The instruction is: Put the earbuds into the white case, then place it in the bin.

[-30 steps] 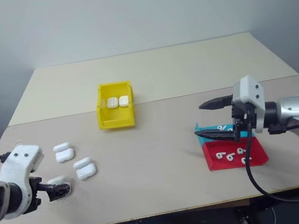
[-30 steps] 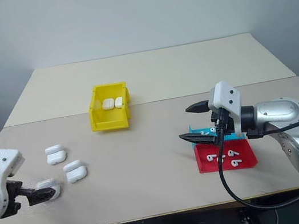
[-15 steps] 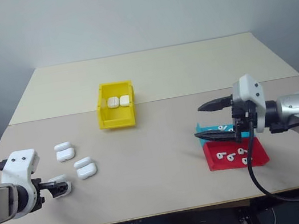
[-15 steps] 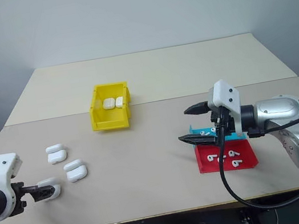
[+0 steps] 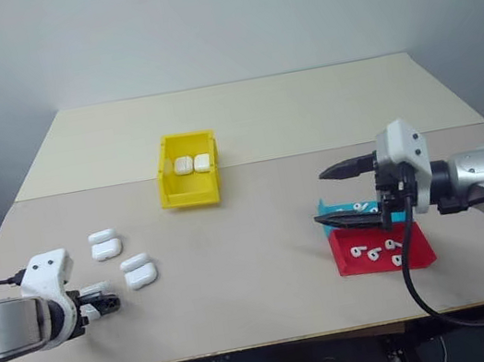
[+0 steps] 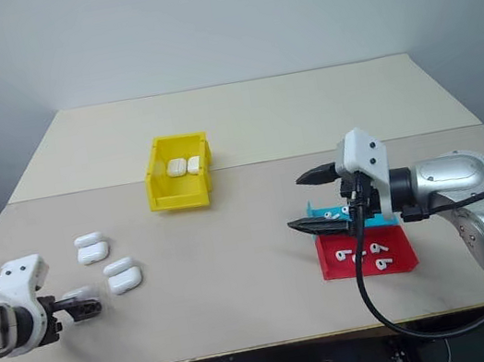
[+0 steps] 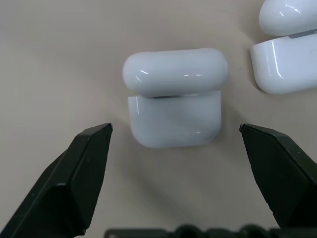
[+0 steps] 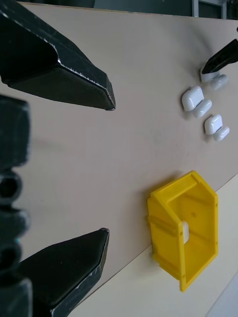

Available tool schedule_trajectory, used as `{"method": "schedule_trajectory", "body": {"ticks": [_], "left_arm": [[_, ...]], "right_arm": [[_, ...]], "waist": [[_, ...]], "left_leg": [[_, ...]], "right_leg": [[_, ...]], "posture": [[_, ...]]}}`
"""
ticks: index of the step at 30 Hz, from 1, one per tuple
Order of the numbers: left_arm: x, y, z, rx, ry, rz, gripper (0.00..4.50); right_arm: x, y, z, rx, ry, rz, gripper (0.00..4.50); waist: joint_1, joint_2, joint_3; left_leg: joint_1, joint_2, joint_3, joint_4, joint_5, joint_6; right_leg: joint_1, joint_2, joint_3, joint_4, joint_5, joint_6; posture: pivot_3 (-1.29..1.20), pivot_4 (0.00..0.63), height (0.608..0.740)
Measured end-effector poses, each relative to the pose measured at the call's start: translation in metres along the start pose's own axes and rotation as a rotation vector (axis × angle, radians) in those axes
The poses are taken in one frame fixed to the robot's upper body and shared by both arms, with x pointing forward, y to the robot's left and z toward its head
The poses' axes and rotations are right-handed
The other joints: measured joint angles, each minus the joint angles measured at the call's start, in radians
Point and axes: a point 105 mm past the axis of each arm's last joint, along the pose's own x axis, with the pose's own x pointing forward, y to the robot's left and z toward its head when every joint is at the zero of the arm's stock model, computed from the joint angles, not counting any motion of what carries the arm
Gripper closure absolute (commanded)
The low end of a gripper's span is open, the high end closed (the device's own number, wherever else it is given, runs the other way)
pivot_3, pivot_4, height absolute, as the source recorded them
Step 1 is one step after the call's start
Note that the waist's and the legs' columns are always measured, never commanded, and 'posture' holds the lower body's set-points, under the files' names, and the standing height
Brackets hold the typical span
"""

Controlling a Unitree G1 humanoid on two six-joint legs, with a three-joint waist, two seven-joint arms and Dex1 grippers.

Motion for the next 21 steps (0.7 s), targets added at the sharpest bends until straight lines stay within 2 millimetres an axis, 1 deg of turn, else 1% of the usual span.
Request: {"method": "schedule_trajectory", "body": {"ticks": [3,7,11,16,19,21], "left_arm": [[0.0046,-0.0044,0.0022,-0.015,-0.006,0.002,0.0],[0.0086,-0.0041,-0.0006,-0.019,0.013,0.016,0.0],[0.0096,-0.0003,-0.0016,-0.026,0.018,0.055,0.0],[0.0088,0.0014,-0.003,-0.021,0.023,0.059,0.0],[0.0087,0.0016,-0.003,-0.021,0.023,0.063,0.6],[0.0083,0.0019,-0.0029,-0.018,0.021,0.072,1.18]], "right_arm": [[0.0,0.0003,0.0005,0.002,-0.002,0.001,0.03],[0.0003,0.0016,0.0015,0.006,-0.004,0.007,0.03],[0.0008,0.0033,0.003,0.007,-0.006,0.008,0.03],[0.0007,0.0037,0.0026,0.014,-0.008,0.007,0.03],[0.0007,0.0042,0.0014,0.019,-0.007,0.007,0.0],[0.0006,0.0045,0.0005,0.022,-0.005,0.007,0.0]], "waist": [[0.0,0.0,0.0],[-0.002,0.0,0.0],[-0.001,0.0,0.0],[-0.003,0.0,0.0],[-0.003,0.0,0.0],[-0.003,0.0,0.0]], "left_leg": [[0.0,0.0,0.0,0.0,0.0,0.0],[0.0,0.0,-0.001,0.0,0.0,0.0],[0.001,0.0,-0.002,0.0,0.0,0.0],[0.001,0.0,-0.002,0.0,0.0,0.0],[0.001,0.0,-0.002,0.0,0.0,0.0],[0.001,0.0,-0.002,0.0,0.0,0.0]], "right_leg": [[0.0,0.0,0.0,0.0,0.0,0.0],[0.0,0.0,0.001,0.0,0.0,0.0],[0.0,0.0,0.001,0.0,0.0,0.0],[0.0,0.0,0.001,0.0,0.0,0.0],[0.0,0.0,0.001,0.0,0.0,0.0],[0.0,0.0,0.001,0.0,0.0,0.0]], "posture": [[0.0,0.15,0.74],[0.0,0.15,0.74],[0.0,0.15,0.74],[0.0,0.15,0.74],[0.0,0.15,0.74],[0.0,0.15,0.74]]}}
